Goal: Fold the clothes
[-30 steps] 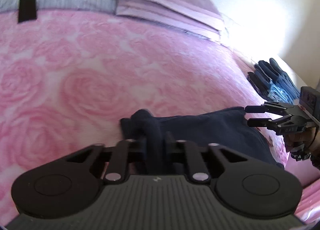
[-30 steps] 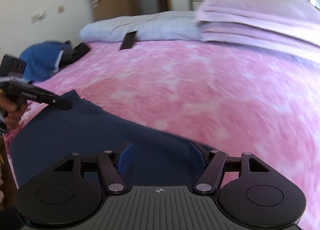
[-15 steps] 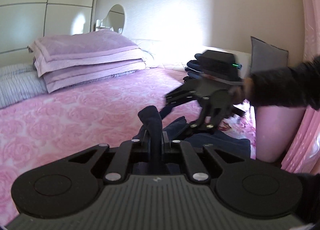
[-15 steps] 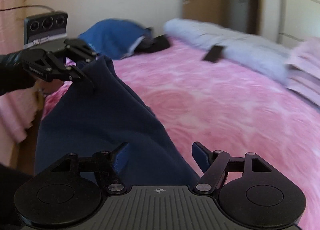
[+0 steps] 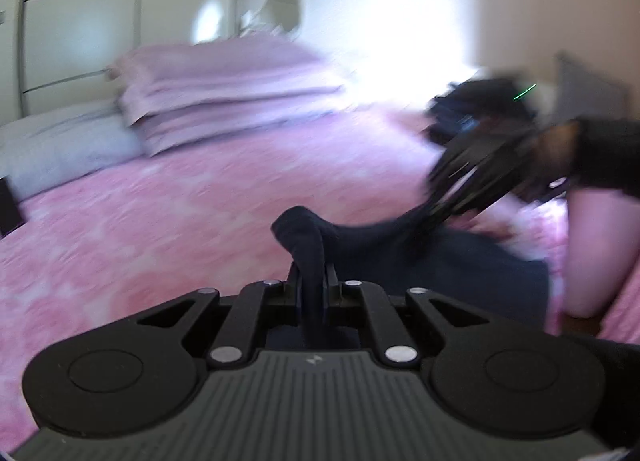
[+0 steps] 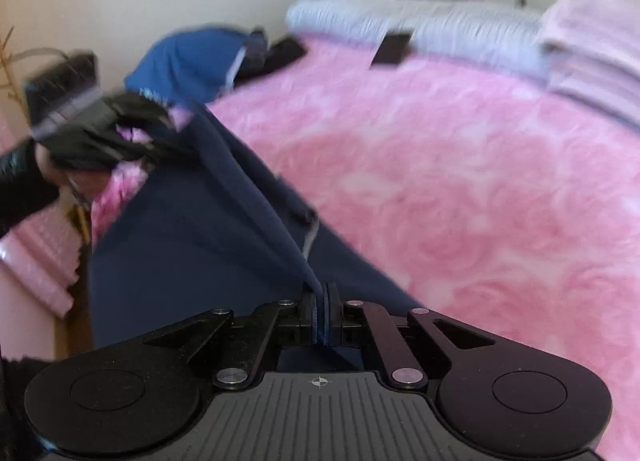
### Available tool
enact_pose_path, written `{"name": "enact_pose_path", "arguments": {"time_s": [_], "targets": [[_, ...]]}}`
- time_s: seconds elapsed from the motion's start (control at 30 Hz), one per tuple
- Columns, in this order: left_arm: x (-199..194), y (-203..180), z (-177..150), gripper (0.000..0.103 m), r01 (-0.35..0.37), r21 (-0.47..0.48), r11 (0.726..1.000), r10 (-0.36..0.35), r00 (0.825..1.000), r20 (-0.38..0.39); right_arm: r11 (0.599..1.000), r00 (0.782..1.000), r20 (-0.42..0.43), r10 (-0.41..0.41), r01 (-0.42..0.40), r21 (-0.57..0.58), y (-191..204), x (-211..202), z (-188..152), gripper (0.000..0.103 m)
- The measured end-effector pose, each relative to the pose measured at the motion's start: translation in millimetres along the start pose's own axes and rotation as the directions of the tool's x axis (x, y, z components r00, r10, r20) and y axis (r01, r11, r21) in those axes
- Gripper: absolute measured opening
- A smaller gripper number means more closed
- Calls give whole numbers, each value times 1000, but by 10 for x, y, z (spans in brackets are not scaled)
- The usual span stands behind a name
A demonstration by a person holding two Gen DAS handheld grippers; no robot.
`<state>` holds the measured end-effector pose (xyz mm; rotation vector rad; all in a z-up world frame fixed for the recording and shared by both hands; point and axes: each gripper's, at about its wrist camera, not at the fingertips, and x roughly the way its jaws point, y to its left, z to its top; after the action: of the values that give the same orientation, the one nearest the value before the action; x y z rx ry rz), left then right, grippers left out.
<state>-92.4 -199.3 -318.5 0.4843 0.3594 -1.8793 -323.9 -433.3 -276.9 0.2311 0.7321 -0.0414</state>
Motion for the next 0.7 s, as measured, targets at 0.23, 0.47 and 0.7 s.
{"name": "enact_pose_path", "arguments": {"time_s": [0.23, 0.47, 0.7], "targets": [[558, 290, -134, 9, -84, -131, 988, 56, 977, -204, 989, 983, -115, -144, 141, -40, -30, 366, 221, 1], [558, 570, -303, 15, -67, -288, 955, 11, 982, -190, 988, 982, -117, -150, 146, -41, -76, 578, 60, 9], [188, 318, -161, 6, 50, -121, 991, -46, 998, 35, 994, 996, 82, -22, 30, -100, 101, 469, 333, 70]]}}
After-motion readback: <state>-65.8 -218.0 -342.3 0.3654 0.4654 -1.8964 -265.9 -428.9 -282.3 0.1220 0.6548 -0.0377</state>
